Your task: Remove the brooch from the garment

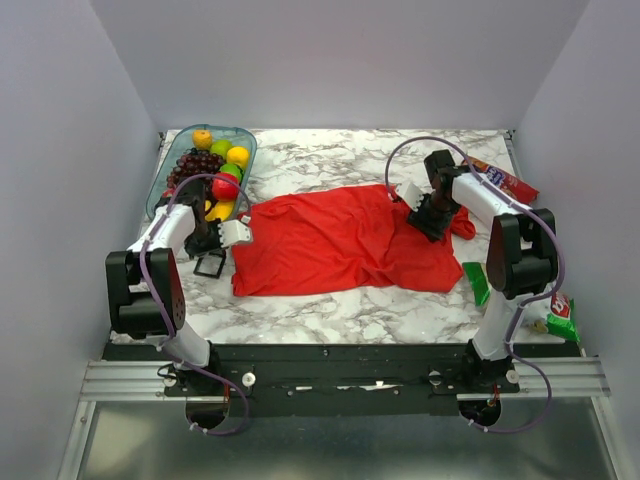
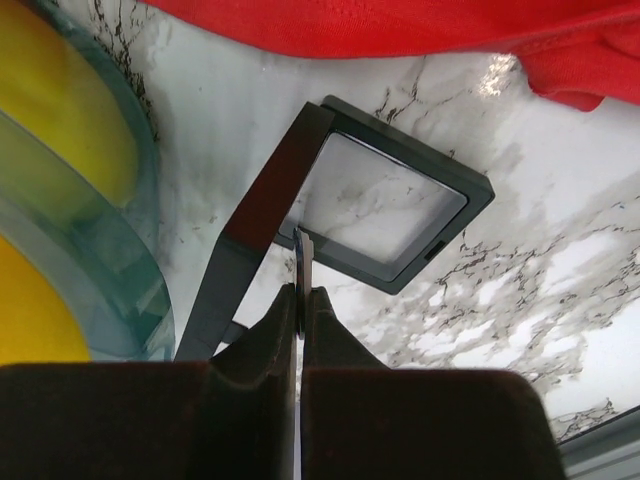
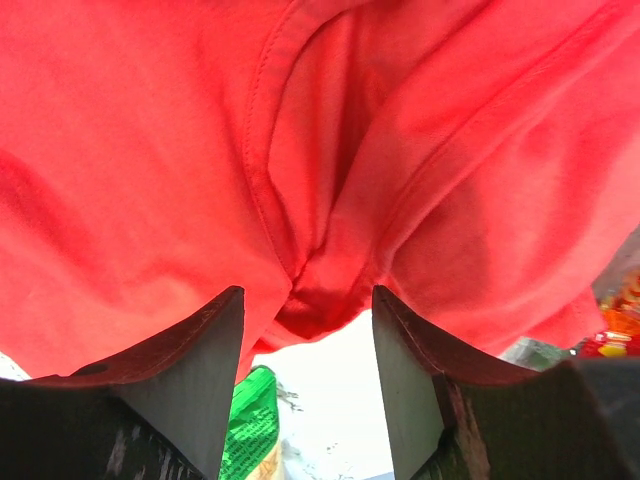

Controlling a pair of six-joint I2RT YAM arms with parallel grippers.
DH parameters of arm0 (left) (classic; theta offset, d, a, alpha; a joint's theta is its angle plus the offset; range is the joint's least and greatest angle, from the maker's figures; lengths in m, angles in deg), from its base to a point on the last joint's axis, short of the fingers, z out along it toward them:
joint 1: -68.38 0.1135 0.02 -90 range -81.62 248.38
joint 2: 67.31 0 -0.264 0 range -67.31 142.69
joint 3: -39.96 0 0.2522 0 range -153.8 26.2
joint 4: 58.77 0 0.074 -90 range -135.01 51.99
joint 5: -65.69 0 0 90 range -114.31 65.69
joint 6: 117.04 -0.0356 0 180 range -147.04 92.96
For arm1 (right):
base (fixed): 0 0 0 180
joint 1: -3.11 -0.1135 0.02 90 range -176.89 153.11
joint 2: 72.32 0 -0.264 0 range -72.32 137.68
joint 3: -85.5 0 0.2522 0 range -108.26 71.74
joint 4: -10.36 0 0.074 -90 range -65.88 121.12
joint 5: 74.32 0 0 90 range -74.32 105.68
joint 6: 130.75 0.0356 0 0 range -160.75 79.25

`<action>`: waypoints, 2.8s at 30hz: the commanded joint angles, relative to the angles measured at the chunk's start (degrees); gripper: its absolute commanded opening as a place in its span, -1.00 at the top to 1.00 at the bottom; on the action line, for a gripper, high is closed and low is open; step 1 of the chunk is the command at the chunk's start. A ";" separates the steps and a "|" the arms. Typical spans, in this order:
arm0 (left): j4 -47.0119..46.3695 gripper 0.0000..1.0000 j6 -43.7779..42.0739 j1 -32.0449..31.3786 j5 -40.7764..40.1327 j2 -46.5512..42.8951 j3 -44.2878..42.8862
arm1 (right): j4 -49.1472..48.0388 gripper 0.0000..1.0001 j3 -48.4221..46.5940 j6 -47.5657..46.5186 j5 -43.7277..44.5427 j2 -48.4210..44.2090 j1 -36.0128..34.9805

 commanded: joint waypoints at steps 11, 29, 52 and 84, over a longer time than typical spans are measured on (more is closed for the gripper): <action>-1.89 0.85 2.52 -2.16 2.32 2.34 -0.21 | 0.43 -0.25 -1.85 0.87 -1.31 0.21 -0.98; -4.35 0.52 9.20 -3.22 4.08 0.41 5.77 | 0.61 -0.25 -1.93 0.96 -1.40 0.48 -1.25; 7.94 -0.97 12.63 -3.48 10.49 -12.77 5.07 | 1.05 -0.42 -3.87 1.75 -2.19 -0.31 -1.25; -25.00 -0.97 81.09 -5.50 18.06 -8.21 -11.99 | -14.42 -0.61 -18.03 40.96 0.72 -15.07 -1.16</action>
